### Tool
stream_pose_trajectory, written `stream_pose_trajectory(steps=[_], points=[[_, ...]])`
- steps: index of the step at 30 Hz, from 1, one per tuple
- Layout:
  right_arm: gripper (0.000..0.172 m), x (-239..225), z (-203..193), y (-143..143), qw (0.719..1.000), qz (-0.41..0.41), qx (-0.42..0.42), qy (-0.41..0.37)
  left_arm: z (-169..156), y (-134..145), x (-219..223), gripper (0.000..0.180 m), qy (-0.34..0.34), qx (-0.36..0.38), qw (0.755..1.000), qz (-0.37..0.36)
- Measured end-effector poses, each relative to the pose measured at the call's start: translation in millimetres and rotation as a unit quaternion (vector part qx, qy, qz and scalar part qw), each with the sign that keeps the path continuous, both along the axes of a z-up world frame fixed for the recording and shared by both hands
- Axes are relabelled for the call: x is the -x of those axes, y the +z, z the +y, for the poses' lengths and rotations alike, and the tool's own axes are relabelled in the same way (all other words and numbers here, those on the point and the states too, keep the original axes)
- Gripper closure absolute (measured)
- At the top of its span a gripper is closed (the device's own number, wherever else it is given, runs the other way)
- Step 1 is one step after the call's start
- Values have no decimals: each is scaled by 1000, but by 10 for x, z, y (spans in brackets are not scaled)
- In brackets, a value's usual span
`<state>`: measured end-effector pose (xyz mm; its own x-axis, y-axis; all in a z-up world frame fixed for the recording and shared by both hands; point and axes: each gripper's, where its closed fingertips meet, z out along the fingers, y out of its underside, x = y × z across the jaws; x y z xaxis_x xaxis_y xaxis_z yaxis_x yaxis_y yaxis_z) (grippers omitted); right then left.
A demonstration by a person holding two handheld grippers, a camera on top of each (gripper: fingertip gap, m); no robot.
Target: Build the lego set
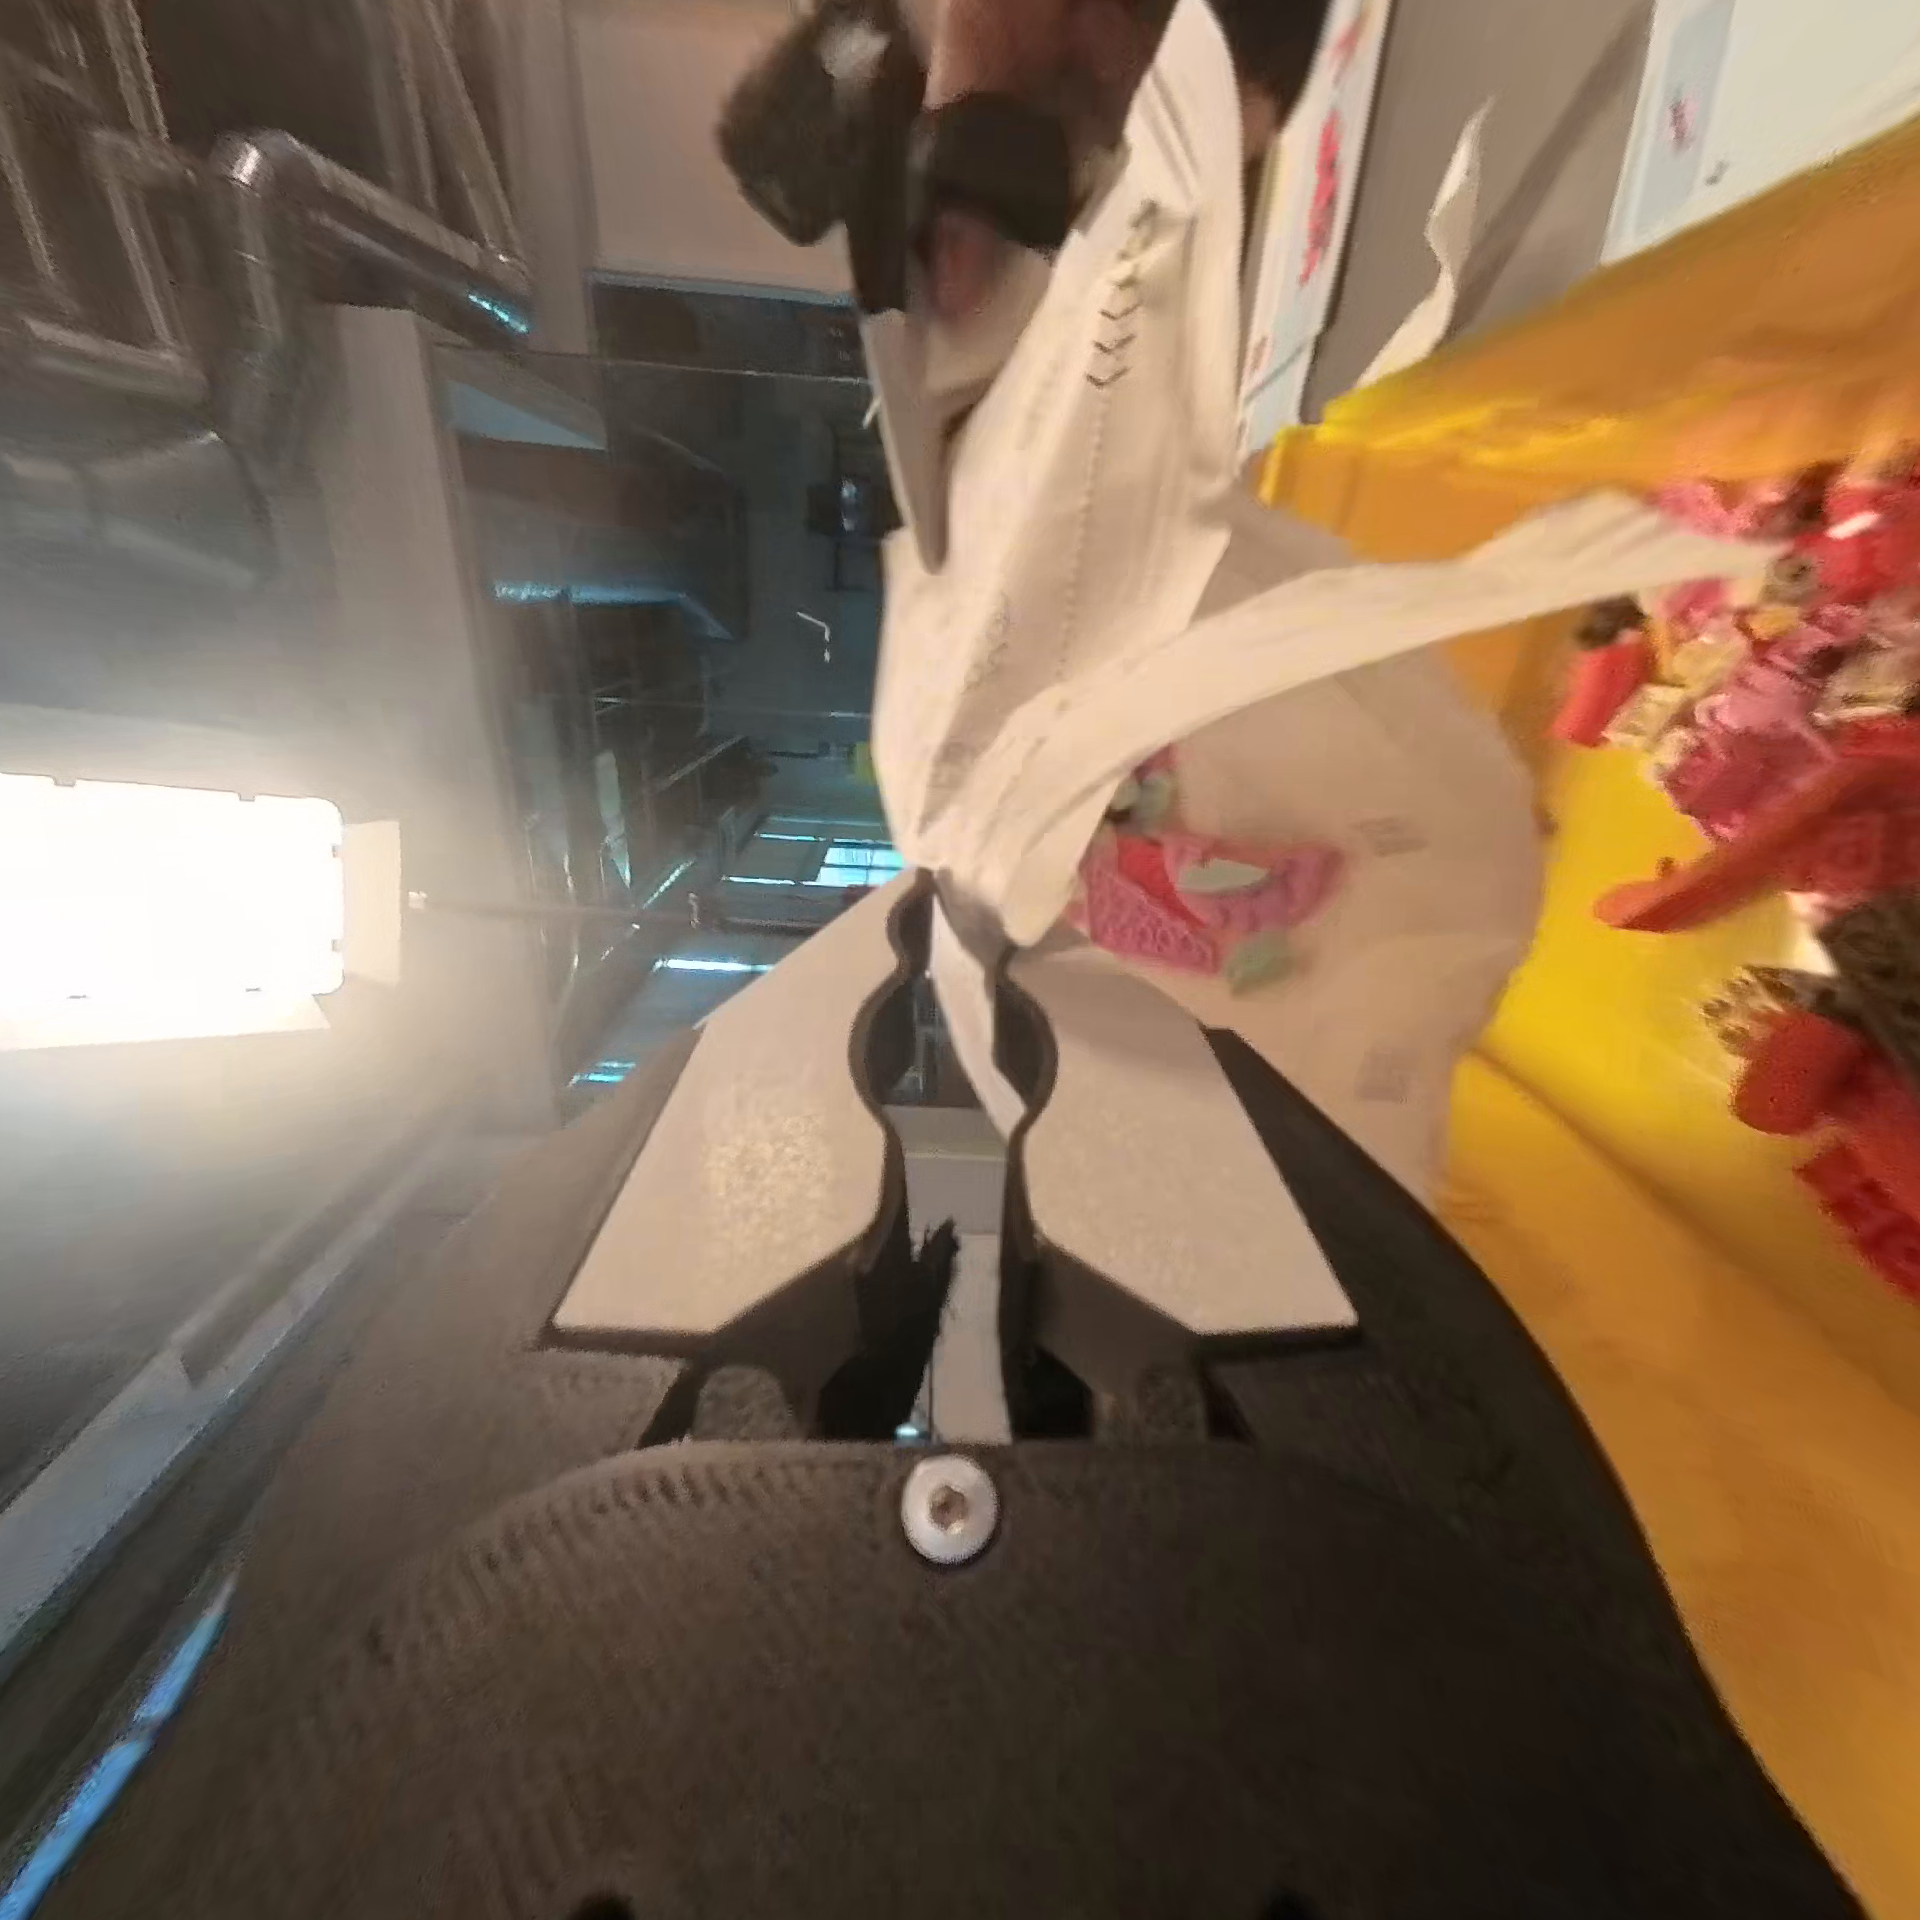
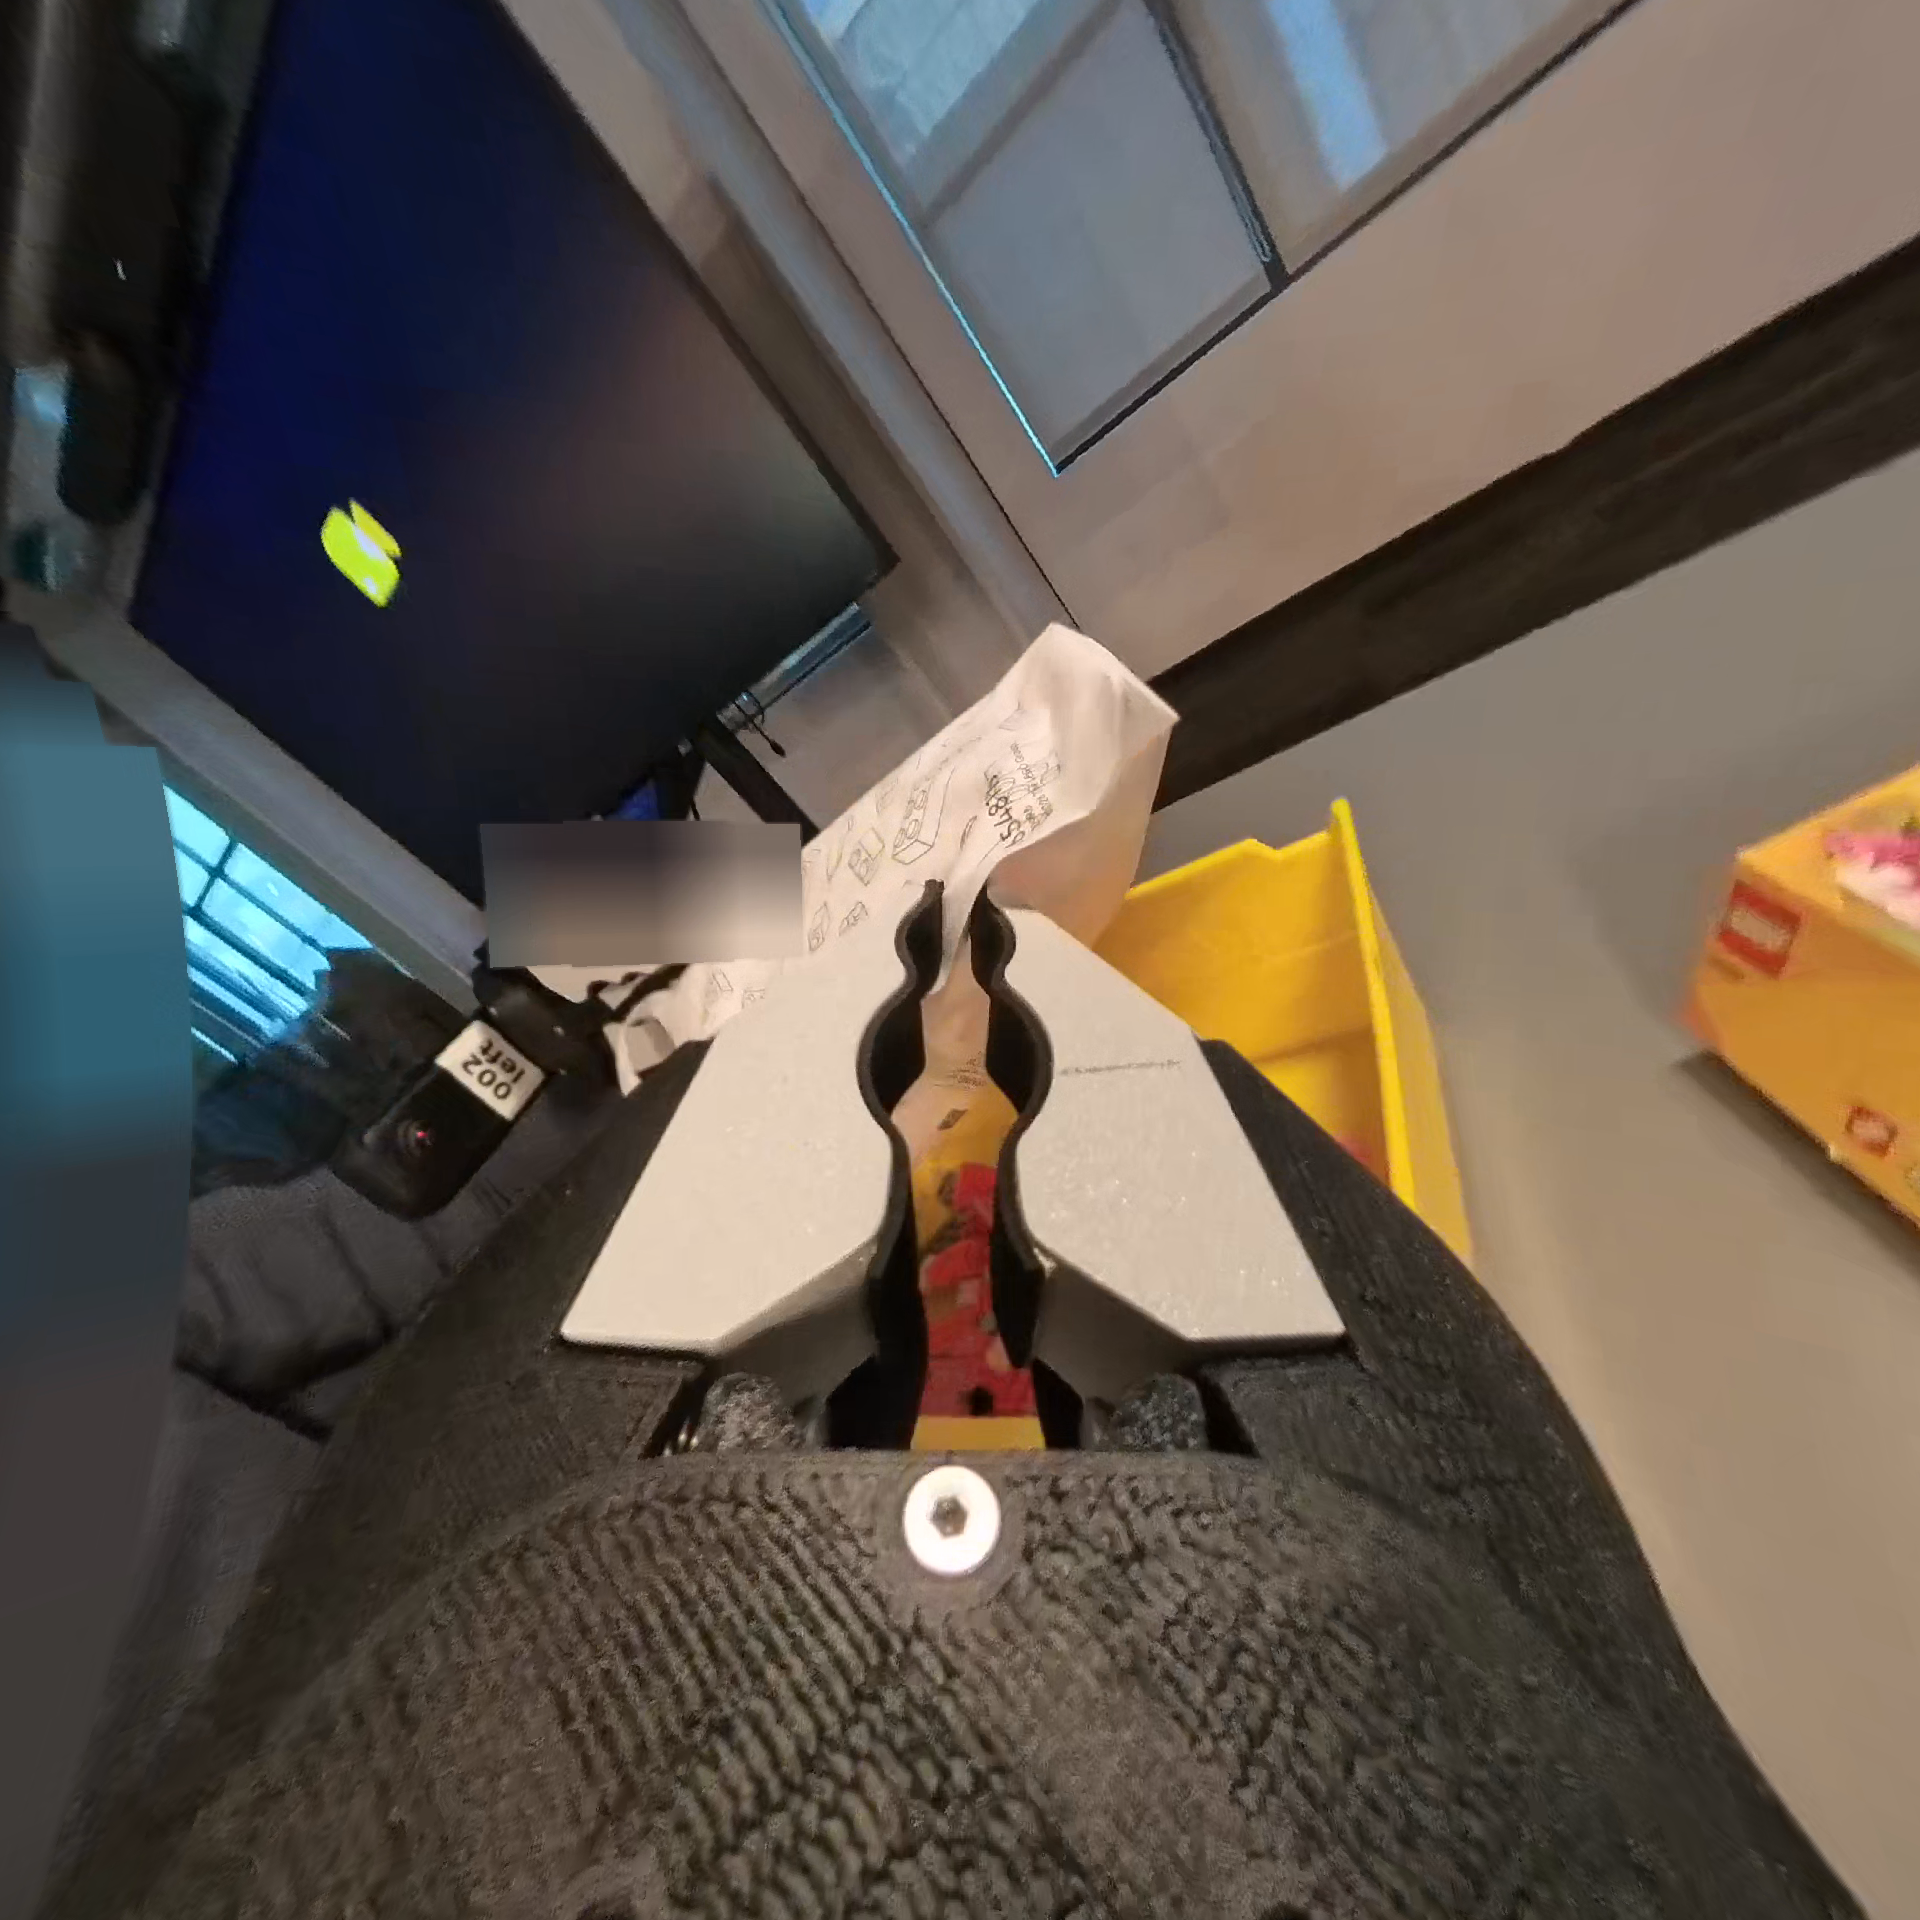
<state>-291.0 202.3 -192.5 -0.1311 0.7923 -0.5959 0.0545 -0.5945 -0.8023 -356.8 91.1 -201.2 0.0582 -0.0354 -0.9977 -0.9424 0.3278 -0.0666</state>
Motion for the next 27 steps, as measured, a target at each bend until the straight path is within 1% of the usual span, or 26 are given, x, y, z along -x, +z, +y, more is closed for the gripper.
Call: stream_pose_trajectory(steps=[1, 3, 5, 8, 12, 14, 18, 20, 23, 25, 27], points=[[169, 25, -28, 21, 1000, -2, -22, 5, -25, -80, 29, 171, 8, 7, 1000, 2], [169, 69, -91, 60, 997, -6, -71, 17, -70, -265, 84, 158, 24, 33, 999, 7], [169, 100, -149, 97, 993, -10, -116, 30, -120, -423, 148, 146, 40, 68, 997, -3], [169, 115, -201, 174, 986, -8, -159, 50, -211, -561, 255, 130, 57, 134, 987, -68], [169, 118, -254, 234, 976, -8, -201, 80, -312, -582, 348, 122, 48, 192, 964, -177], [169, 110, -288, 270, 971, -6, -217, 98, -324, -543, 401, 115, 42, 216, 944, -245], [169, 87, -307, 274, 963, -10, -243, 119, -278, -434, 536, 104, 22, 256, 883, -392], [169, 64, -330, 287, 960, -4, -250, 128, -246, -363, 619, 106, 12, 252, 860, -443], [169, -1, -401, 330, 951, 16, -273, 144, -173, -296, 758, 104, 16, 244, 828, -504], [169, -55, -456, 369, 945, 33, -285, 158, -114, -265, 828, 98, 14, 250, 800, -546], [169, -110, -503, 427, 940, 50, -290, 171, -51, -232, 867, 91, 1, 264, 766, -586]])
